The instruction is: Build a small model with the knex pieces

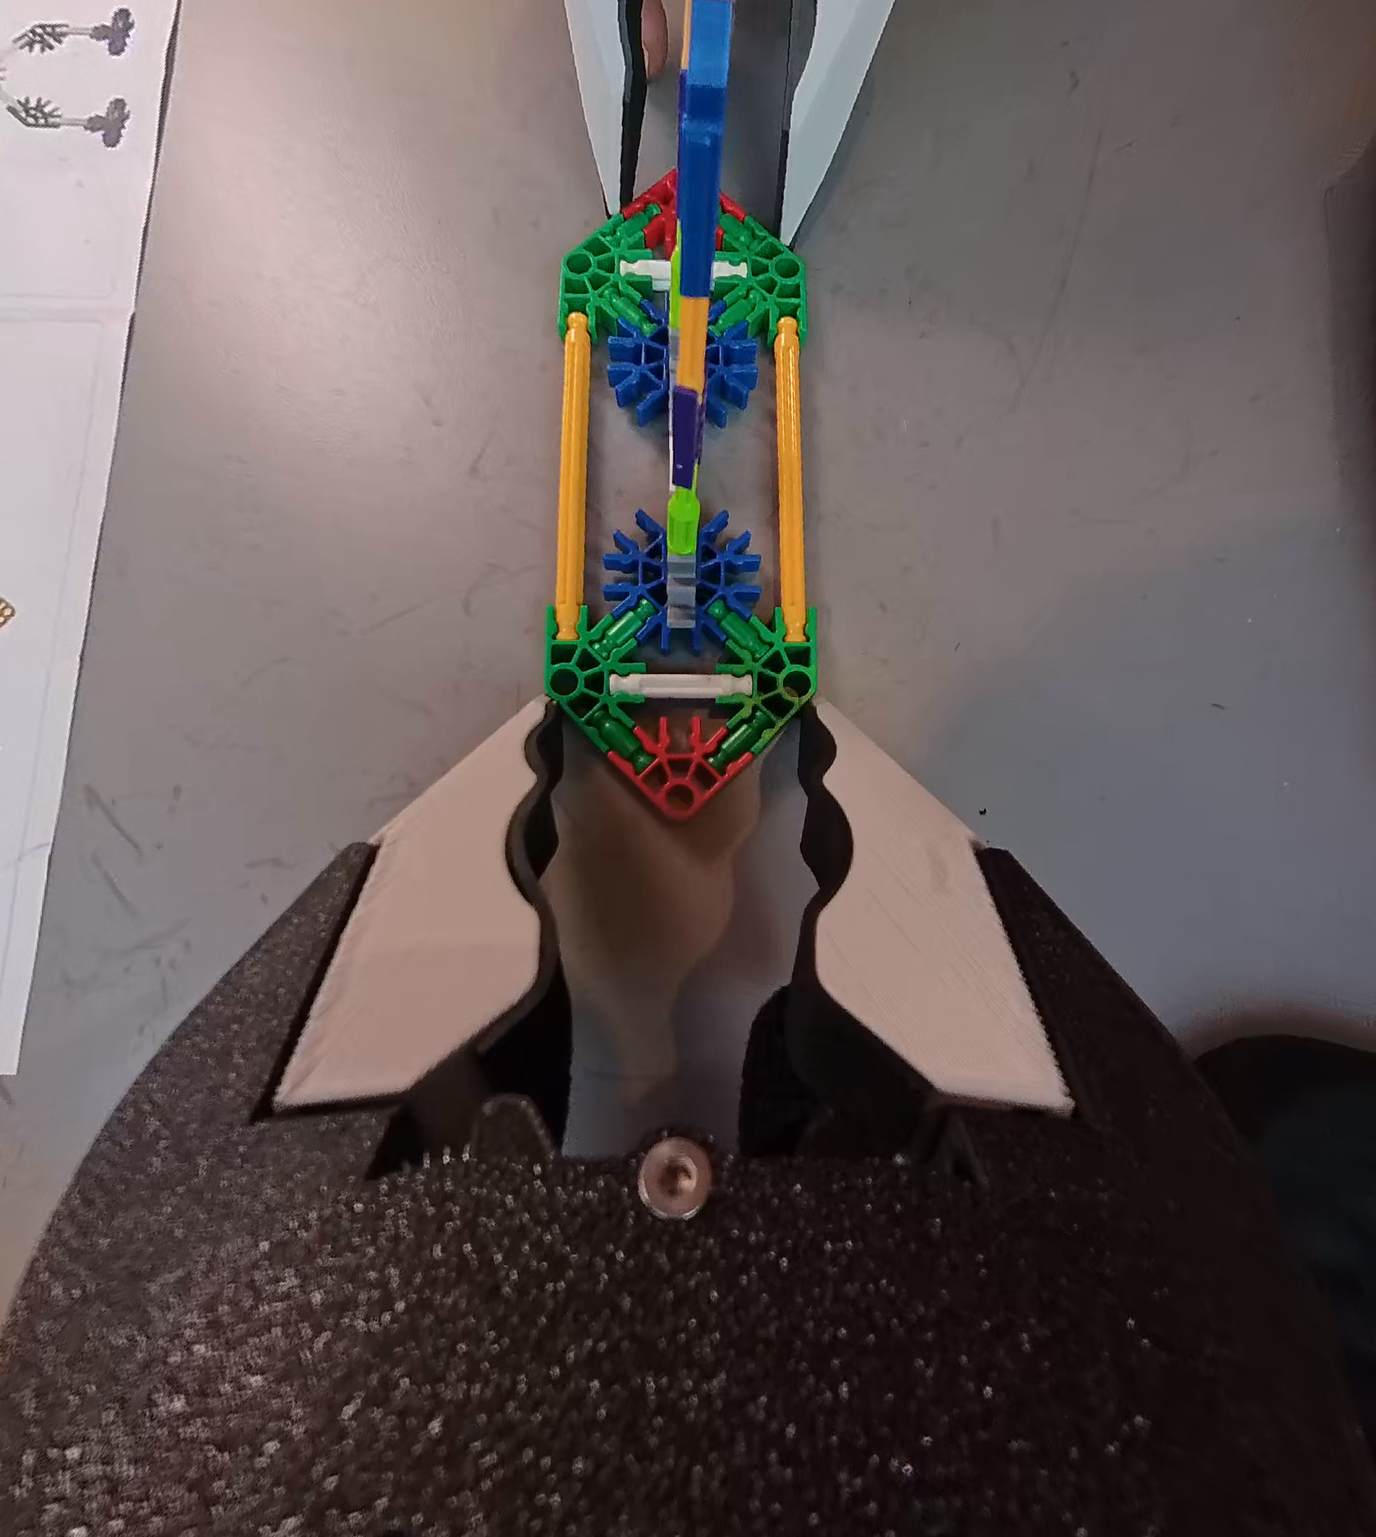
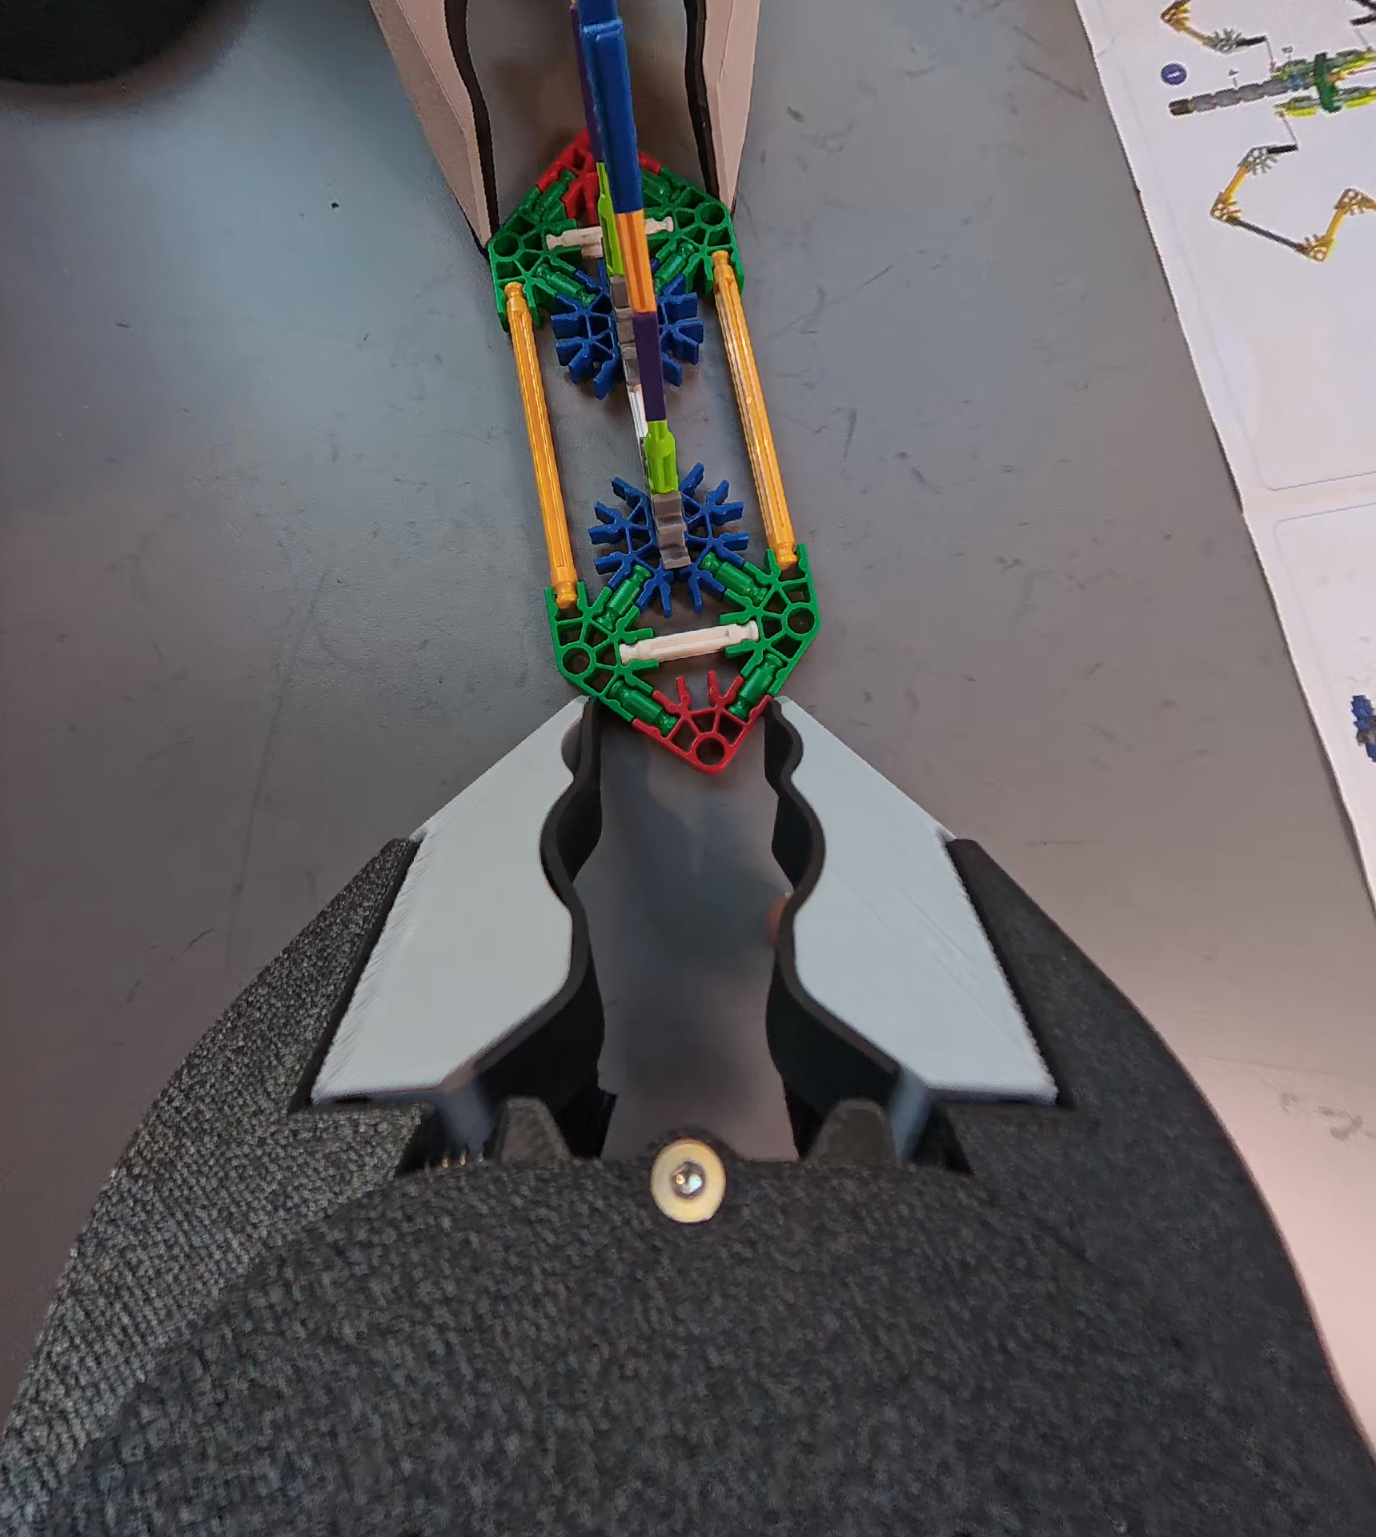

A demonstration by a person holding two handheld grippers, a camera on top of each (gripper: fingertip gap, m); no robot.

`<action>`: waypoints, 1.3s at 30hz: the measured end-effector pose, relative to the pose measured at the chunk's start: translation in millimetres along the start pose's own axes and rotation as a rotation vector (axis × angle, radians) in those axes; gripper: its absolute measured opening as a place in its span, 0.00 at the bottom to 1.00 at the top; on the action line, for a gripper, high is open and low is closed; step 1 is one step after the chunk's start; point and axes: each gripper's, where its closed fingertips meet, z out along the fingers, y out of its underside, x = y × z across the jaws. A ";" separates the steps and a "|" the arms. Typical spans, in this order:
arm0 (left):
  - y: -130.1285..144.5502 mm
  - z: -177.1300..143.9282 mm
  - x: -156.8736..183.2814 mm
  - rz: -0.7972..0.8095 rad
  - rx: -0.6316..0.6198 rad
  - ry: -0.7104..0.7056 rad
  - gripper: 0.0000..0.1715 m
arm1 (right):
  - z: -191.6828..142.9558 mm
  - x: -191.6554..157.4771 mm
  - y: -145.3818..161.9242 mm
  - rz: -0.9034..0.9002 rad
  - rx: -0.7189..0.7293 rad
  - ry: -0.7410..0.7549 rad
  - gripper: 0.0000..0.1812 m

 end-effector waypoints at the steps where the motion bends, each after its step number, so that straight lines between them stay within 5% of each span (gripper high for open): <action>1: -0.1 0.0 0.1 0.000 0.000 0.000 0.33 | 0.0 -0.1 -0.1 -0.001 -0.001 0.001 0.20; 39: -1.4 0.4 -0.6 0.027 -0.026 0.018 0.33 | 1.4 -0.5 -2.0 -0.025 0.007 -0.030 0.20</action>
